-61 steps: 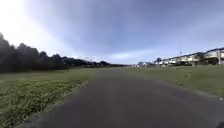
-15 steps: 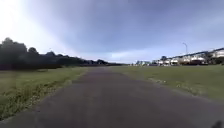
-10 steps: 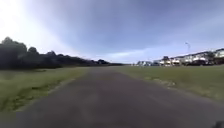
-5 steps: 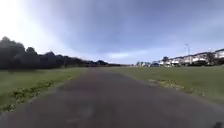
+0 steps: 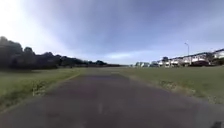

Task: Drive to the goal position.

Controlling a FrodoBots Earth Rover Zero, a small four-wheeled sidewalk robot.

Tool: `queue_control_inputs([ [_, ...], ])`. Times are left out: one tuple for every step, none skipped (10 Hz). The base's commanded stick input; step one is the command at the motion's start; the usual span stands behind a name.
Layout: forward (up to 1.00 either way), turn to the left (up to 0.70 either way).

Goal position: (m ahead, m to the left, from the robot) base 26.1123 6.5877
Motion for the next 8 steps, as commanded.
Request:
queue_control_inputs([
  [1.00,0.27],
  [1.00,0.27],
  [1.00,0.27],
  [1.00,0.27],
  [1.00,0.27],
  [1.00,0.27],
  [1.00,0.27],
  [1.00,0.27],
])
